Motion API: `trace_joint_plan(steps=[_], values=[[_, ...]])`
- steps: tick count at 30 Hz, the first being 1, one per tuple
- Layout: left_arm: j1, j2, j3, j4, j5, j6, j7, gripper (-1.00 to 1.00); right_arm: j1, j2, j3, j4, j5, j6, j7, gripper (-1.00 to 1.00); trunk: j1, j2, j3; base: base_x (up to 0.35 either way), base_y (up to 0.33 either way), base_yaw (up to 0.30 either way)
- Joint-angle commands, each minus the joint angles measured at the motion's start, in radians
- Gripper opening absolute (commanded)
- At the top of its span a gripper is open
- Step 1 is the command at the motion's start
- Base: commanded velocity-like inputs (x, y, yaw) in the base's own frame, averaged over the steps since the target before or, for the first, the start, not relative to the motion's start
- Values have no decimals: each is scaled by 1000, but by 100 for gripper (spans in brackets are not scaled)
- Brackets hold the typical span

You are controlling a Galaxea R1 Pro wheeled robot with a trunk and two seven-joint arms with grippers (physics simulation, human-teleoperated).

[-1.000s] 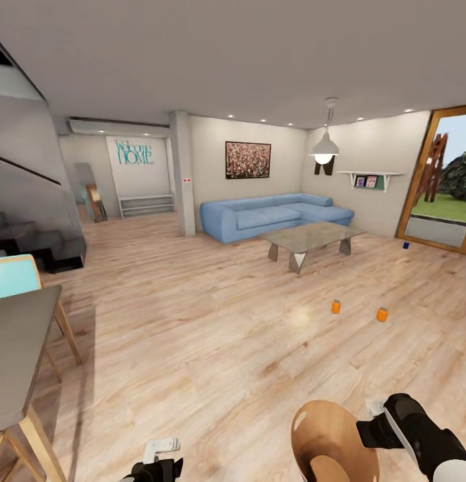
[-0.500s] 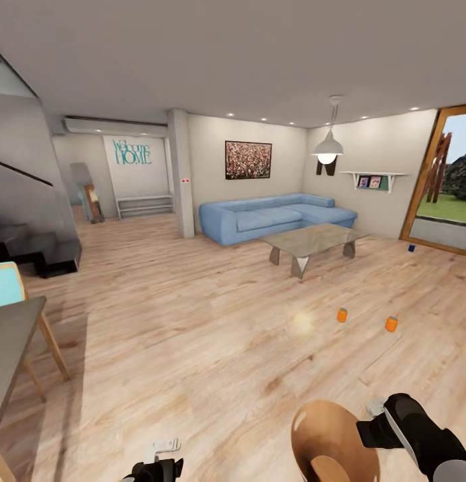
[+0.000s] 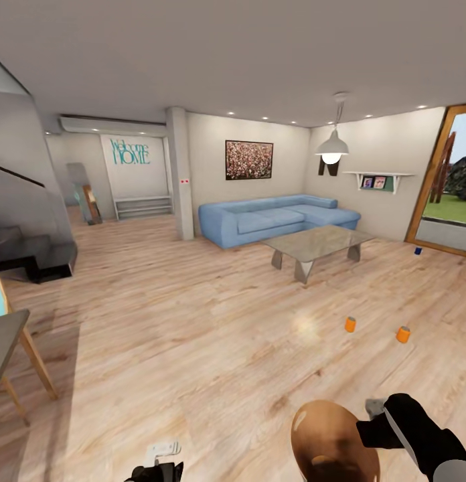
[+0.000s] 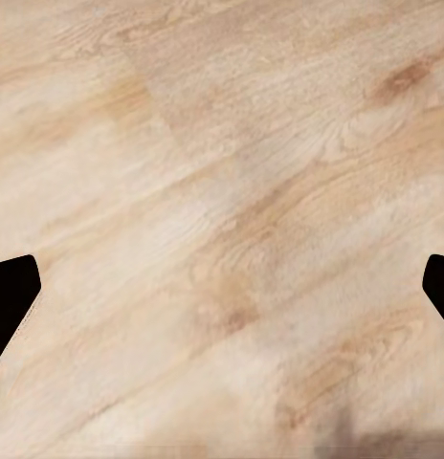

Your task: Put the three can of soda from the living room inside the tash can in the kitchen.

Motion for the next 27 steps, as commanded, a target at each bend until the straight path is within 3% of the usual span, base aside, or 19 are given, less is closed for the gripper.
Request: trace_joint_plan(steps=[1,27], values=[[0,0,0,0,0,-1,0,100,-1,0,-1,0,-15,2,7,-100,0,0,0,347,74,0],[0,0,0,0,0,-5,0,100,-1,1,0,0,-15,2,7,-100,0,0,0,347,76,0]])
